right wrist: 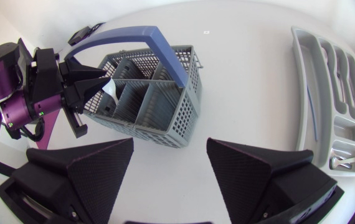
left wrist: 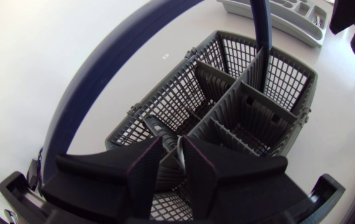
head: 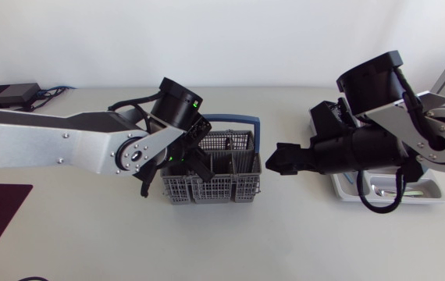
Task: Sort the cutlery from the basket into the organizer compartments.
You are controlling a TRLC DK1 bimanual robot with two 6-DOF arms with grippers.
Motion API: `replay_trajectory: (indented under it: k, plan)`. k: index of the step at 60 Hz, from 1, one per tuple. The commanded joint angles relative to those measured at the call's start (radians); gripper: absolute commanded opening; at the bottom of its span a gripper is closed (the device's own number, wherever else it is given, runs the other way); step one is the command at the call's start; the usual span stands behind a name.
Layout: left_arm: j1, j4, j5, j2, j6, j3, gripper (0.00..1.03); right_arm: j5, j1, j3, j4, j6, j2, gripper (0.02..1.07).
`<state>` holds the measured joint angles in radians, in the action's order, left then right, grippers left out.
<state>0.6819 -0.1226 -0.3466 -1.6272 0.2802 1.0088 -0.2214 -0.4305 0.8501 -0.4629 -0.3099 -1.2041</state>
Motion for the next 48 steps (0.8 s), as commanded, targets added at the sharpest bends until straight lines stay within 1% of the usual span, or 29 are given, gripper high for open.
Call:
replay_trajectory:
  k: [1,4,6,21,27,31,36,40,43,45,48]
  plan:
    - [-0.005,-0.005,-0.008,-0.010,-0.027,0.010,0.06,-0.006,0.003,-0.029,0.010,0.009,0.014,0.87]
    - [-0.002,-0.003,-0.008,0.001,-0.027,0.001,0.06,-0.006,0.003,-0.034,0.010,0.011,0.014,0.88]
    - [-0.001,-0.002,-0.008,0.009,-0.027,-0.007,0.04,-0.006,0.003,-0.036,0.010,0.012,0.014,0.88]
    - [0.025,0.029,-0.006,0.084,-0.009,-0.064,0.03,-0.006,0.003,-0.043,0.010,0.015,0.015,0.88]
    - [0.028,0.032,-0.008,0.087,-0.004,-0.061,0.04,-0.006,0.003,-0.043,0.010,0.014,0.018,0.88]
    - [0.024,-0.015,-0.005,0.081,-0.018,-0.022,0.13,-0.006,0.003,-0.043,0.010,0.012,0.024,0.88]
    - [0.021,-0.144,0.009,0.052,-0.059,0.060,0.25,-0.006,0.001,-0.045,0.010,0.011,0.026,0.88]
    - [0.013,-0.203,0.023,0.038,-0.082,0.103,0.28,-0.006,0.001,-0.046,0.010,0.011,0.026,0.88]
    - [-0.004,-0.250,0.044,0.024,-0.110,0.140,0.29,-0.006,0.001,-0.048,0.010,0.011,0.026,0.88]
    - [-0.022,-0.279,0.086,0.015,-0.138,0.165,0.31,-0.006,-0.001,-0.048,0.010,0.009,0.026,0.88]
    - [-0.039,-0.301,0.104,0.004,-0.156,0.185,0.32,-0.006,-0.002,-0.051,0.010,0.009,0.026,0.88]
